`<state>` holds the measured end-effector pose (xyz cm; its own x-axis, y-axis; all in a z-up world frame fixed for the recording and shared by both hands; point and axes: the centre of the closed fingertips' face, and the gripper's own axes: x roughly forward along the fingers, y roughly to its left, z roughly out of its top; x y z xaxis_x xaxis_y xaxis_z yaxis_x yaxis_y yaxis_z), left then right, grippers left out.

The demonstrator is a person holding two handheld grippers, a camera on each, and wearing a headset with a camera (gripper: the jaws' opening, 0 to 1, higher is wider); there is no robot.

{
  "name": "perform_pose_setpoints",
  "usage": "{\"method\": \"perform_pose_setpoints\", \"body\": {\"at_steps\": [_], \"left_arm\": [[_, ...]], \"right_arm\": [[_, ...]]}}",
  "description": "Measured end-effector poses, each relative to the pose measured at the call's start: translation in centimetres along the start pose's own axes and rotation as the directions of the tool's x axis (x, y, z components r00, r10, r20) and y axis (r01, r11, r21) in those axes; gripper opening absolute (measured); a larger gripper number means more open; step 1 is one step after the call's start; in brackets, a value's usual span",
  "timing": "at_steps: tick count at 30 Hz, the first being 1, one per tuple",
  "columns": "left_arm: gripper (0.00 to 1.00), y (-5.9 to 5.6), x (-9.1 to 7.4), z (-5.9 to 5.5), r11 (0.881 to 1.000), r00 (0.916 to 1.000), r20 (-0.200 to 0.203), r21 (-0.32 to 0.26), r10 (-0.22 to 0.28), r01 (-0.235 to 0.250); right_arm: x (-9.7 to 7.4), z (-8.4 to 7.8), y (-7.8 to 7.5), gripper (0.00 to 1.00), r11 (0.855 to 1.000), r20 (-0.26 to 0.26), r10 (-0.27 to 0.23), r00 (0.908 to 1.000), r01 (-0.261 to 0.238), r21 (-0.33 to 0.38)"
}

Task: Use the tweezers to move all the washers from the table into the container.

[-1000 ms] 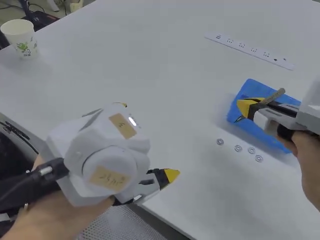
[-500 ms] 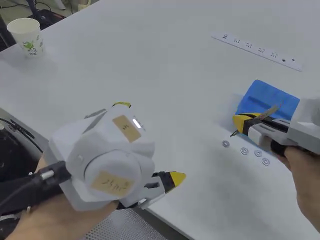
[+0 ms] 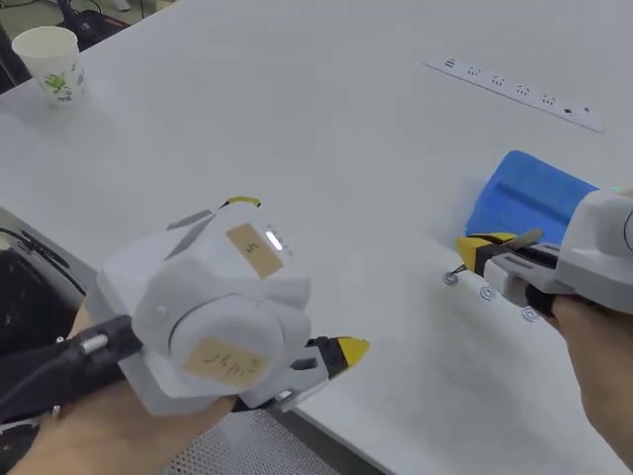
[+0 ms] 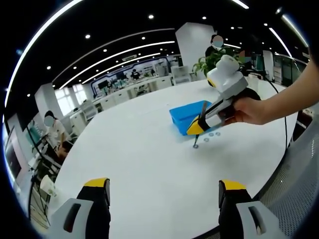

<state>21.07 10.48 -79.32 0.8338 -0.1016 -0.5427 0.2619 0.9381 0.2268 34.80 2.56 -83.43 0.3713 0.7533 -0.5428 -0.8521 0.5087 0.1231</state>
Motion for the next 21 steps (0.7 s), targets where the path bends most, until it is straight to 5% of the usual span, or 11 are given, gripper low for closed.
{"method": "perform_pose_setpoints", "body": {"at_steps": [8, 21], "left_arm": [[0.92, 0.01, -0.03, -0.04, 1.000, 1.0000, -0.003, 0.003, 0.003, -0.003], [0.91, 0.16, -0.05, -0.14, 1.000, 0.9999, -0.008, 0.005, 0.010, -0.010]], "right_arm": [[-0.06, -0.37, -0.18, 0.04, 0.999, -0.031, -0.016, 0.9994, 0.015, -0.050], [0.00, -0.50, 0.21, 0.04, 1.000, -0.062, -0.005, 0.9980, 0.003, -0.019]]}}
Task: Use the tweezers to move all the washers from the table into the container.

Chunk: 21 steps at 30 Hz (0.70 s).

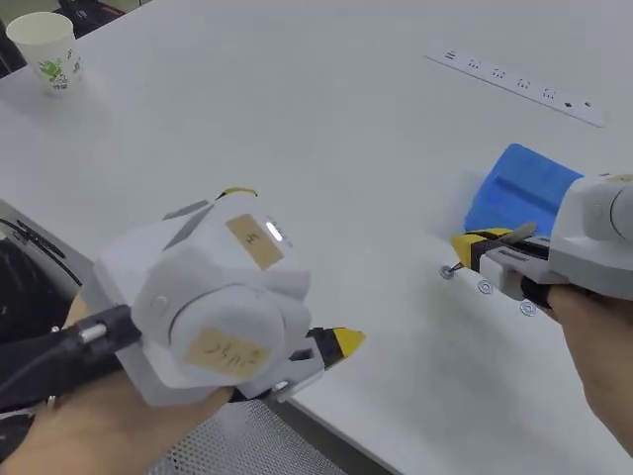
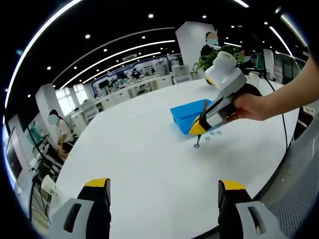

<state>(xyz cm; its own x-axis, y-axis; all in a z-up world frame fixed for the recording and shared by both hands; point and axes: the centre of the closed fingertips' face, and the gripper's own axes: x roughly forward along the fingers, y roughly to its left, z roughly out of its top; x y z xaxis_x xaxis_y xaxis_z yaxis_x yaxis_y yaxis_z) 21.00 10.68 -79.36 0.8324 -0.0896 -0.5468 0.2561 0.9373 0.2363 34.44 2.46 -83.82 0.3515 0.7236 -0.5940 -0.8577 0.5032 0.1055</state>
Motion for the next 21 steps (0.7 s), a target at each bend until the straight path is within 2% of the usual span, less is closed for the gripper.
{"method": "perform_pose_setpoints", "body": {"at_steps": [10, 17, 21], "left_arm": [[0.91, -0.1, 0.0, -0.1, 1.000, 1.0000, -0.004, 0.004, -0.001, 0.001], [0.91, 0.0, 0.0, -0.2, 1.000, 1.0000, -0.009, 0.005, 0.000, 0.000], [0.91, 0.0, 0.0, -0.2, 1.000, 0.9999, -0.013, 0.008, 0.000, 0.000]], "right_arm": [[0.7, 0.2, -0.3, 0.04, 0.999, -0.032, -0.010, 0.9994, 0.012, 0.035], [1.4, 0.5, 0.1, 0.04, 0.999, -0.085, -0.021, 0.9962, 0.018, -0.033], [1.7, 0.6, 0.3, 0.03, 0.998, -0.088, -0.033, 0.9955, 0.029, -0.051]]}}
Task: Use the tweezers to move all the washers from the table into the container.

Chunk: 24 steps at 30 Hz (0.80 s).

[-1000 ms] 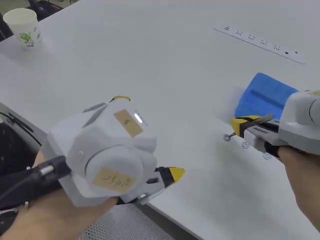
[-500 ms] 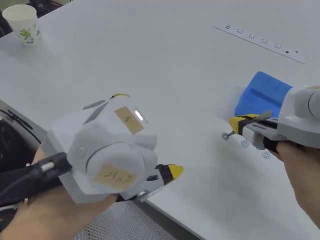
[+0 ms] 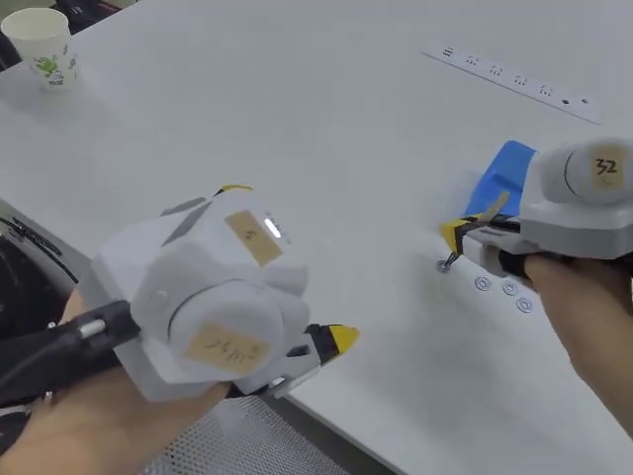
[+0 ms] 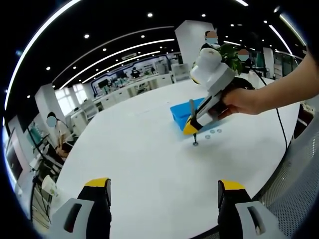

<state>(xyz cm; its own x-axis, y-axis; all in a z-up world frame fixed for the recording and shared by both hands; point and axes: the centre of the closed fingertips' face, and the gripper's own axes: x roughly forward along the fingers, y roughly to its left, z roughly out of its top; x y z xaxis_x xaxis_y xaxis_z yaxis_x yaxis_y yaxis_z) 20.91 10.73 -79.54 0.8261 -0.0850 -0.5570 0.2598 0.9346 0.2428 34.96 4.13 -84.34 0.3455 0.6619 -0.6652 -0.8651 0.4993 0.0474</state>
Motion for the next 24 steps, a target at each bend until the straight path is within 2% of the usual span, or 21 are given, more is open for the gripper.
{"method": "perform_pose_setpoints", "body": {"at_steps": [2, 4, 6, 9, 13, 16, 24], "left_arm": [[0.90, 0.0, 0.0, -0.1, 1.000, 1.0000, -0.004, 0.003, 0.001, -0.001], [0.90, 0.0, 0.0, 0.0, 1.000, 1.0000, -0.003, 0.003, 0.002, -0.002], [0.90, 0.0, 0.0, 0.0, 1.000, 1.0000, -0.004, 0.003, 0.001, -0.001], [0.90, -0.1, 0.1, -0.1, 1.000, 1.0000, -0.006, 0.005, -0.001, 0.001], [0.90, -0.1, 0.1, -0.1, 1.000, 1.0000, -0.006, 0.004, -0.002, 0.002], [0.90, -0.1, 0.1, -0.1, 1.000, 1.0000, -0.008, 0.008, -0.006, 0.006], [0.91, -0.2, 0.2, -0.2, 1.000, 0.9999, -0.012, 0.010, -0.010, 0.010]], "right_arm": [[0.0, 0.1, 0.1, 0.03, 0.999, 0.022, -0.017, 0.9996, 0.018, -0.027], [0.0, 0.4, 0.3, 0.03, 0.996, 0.085, -0.030, 0.9959, 0.037, -0.081], [-0.1, 0.5, 0.6, 0.03, 0.990, 0.125, -0.033, 0.9916, 0.049, -0.129], [-0.4, 0.2, 0.7, 0.03, 0.990, 0.157, -0.037, 0.9869, 0.058, -0.131], [-0.7, 0.2, 0.0, 0.03, 0.997, 0.190, -0.036, 0.9811, 0.048, -0.061], [-0.7, 0.1, -0.4, 0.02, 1.000, 0.183, -0.016, 0.9830, 0.014, 0.013], [-0.7, 0.2, -0.9, 0.02, 0.998, 0.160, 0.003, 0.9871, -0.015, 0.069]]}}
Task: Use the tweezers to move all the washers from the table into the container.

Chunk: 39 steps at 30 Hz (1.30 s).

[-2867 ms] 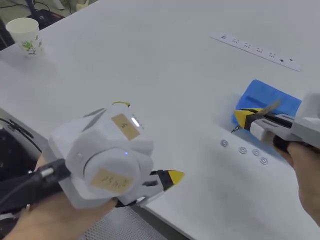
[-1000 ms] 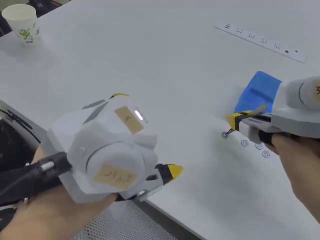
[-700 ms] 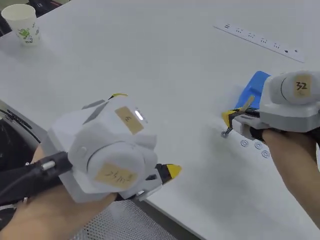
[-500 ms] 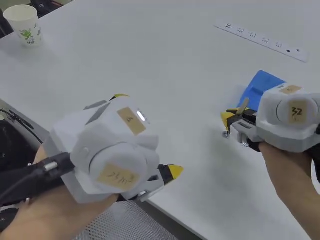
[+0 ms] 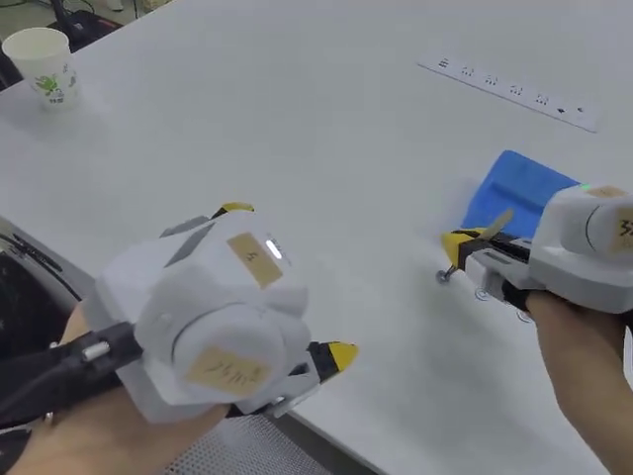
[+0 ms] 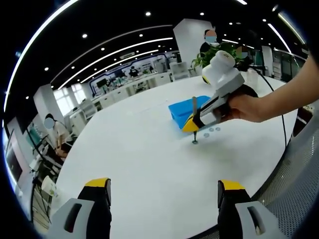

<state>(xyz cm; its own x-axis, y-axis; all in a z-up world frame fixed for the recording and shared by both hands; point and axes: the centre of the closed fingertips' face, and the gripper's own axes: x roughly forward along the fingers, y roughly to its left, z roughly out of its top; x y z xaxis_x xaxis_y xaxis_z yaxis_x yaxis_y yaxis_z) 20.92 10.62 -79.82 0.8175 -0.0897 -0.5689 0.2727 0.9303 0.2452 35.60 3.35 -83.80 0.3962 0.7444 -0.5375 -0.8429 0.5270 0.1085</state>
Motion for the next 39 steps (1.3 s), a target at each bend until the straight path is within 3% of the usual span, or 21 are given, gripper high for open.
{"method": "perform_pose_setpoints", "body": {"at_steps": [12, 29, 39], "left_arm": [[0.91, 0.0, -0.1, 0.2, 1.000, 0.9999, 0.013, -0.010, -0.001, 0.001], [0.90, -0.3, -0.2, 0.0, 1.000, 0.9999, -0.001, -0.002, -0.012, 0.012], [0.90, -0.5, -0.1, -0.2, 1.000, 0.9998, -0.010, 0.006, -0.019, 0.020]], "right_arm": [[-2.0, -0.5, 0.3, 0.02, 1.000, -0.063, 0.022, 0.9977, -0.022, 0.000], [-5.5, 2.8, 0.3, 0.02, 0.998, -0.018, 0.034, 0.9993, -0.033, 0.054], [-6.4, 5.4, -2.3, 0.02, 0.999, 0.027, -0.034, 0.9990, 0.034, 0.024]]}}
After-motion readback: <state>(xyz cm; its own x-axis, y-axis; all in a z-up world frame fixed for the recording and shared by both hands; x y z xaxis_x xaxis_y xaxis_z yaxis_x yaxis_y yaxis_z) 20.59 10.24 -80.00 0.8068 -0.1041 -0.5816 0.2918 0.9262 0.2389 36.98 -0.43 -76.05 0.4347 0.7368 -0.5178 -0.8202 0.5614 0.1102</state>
